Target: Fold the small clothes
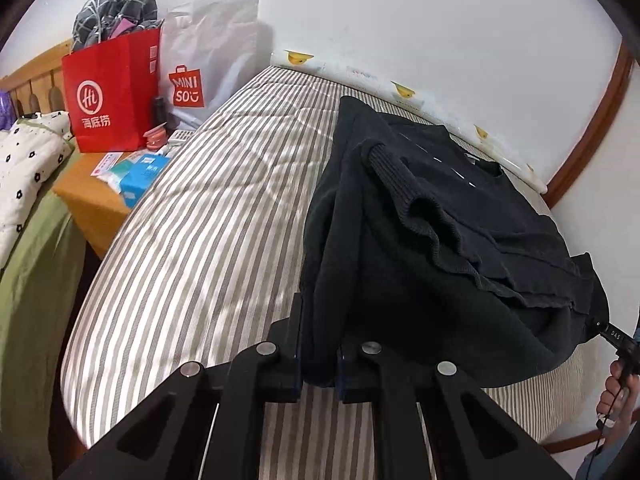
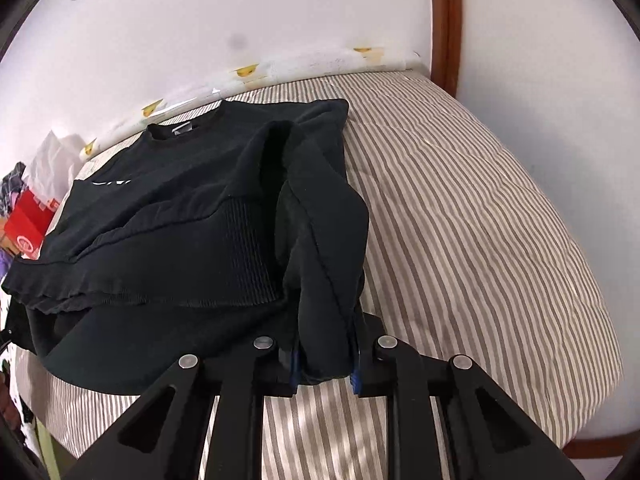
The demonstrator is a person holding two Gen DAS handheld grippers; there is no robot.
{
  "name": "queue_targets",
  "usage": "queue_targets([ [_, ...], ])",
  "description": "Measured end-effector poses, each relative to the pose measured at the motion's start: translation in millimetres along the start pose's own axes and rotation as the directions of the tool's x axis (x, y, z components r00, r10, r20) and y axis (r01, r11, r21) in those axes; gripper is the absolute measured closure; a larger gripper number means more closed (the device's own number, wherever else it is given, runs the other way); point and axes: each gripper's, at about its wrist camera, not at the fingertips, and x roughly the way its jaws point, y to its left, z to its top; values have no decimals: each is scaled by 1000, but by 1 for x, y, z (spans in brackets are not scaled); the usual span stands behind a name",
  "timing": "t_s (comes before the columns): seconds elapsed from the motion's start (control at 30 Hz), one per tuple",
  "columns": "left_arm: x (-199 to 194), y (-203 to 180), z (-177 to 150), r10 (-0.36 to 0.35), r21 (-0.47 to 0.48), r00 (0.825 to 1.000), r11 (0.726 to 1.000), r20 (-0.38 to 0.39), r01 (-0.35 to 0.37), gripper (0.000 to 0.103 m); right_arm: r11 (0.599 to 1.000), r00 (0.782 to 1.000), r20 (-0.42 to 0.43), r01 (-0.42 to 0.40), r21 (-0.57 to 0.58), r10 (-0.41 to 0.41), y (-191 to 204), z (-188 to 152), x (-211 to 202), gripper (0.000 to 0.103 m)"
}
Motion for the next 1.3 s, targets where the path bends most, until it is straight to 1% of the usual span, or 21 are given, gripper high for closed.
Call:
queue_targets([
  [0.17,-10,3,-18,2,17,1000,1000,-11,-1,92,1000,1000,4,5,-6,-5,-6,-24,-13,85],
  [0.23,-11,2,-22,13,28,1000,1000,-10,-13,92,1000,1000,2,10,-10,-10,-6,-30,-15,85],
  [0.4,-11,0,-21,27,45,999,999,-18,-26,90,999,1000,-12,28,14,-28,-10,-33,-19,77],
  [0.47,-14,2,-21,19,33,1000,999,-12,-18,88,998,998,7,58,-5,-58,-6,-34,-28,74],
  [0.57,-20,6,-15,14,14,1000,1000,0,-14,86,988,989,64,138,-74,-133,6,-33,-45,74],
  [0.6,-24,7,-13,6,4,1000,1000,12,-6,83,983,985,86,157,-96,-149,11,-33,-52,74],
  [0.63,-27,8,-11,2,-3,1000,1000,23,-2,81,981,984,96,159,-107,-149,13,-32,-55,74],
  [0.67,-31,8,-9,-2,-4,999,1000,34,2,77,981,984,105,155,-119,-142,18,-32,-60,74],
  [0.73,-41,4,-2,-5,11,998,1000,64,4,77,982,986,118,137,-130,-122,25,-32,-67,74],
  [0.77,-45,2,1,-6,18,997,1000,79,5,76,984,988,122,114,-136,-97,30,-32,-70,74],
  [0.8,-50,-1,4,-10,27,995,1000,96,7,72,986,990,120,94,-138,-78,33,-33,-72,74],
  [0.83,-54,-5,8,-21,38,994,999,105,17,69,989,992,115,60,-137,-44,36,-33,-73,74],
  [0.87,-56,-8,10,-35,48,994,998,104,31,62,991,994,105,19,-132,-5,40,-34,-73,74],
  [0.9,-56,-13,11,-58,64,993,997,100,52,61,992,996,87,-26,-126,37,45,-35,-70,74],
  [1.03,-49,-29,7,-92,120,994,989,66,84,61,983,989,19,-144,-111,147,61,-41,-55,76],
  [1.1,-37,-35,-1,-111,138,993,985,28,106,61,979,986,-13,-166,-114,166,71,-45,-42,78],
  [1.2,-22,-42,-12,-105,170,994,980,-15,106,62,973,980,-52,-199,-118,194,84,-49,-25,83],
  [1.23,-19,-44,-14,-101,178,995,979,-20,103,64,973,980,-55,-198,-119,192,87,-51,-22,84],
  [1.3,-13,-46,-17,-92,197,995,976,-31,97,75,978,984,-65,-170,-118,163,90,-54,-10,87],
])
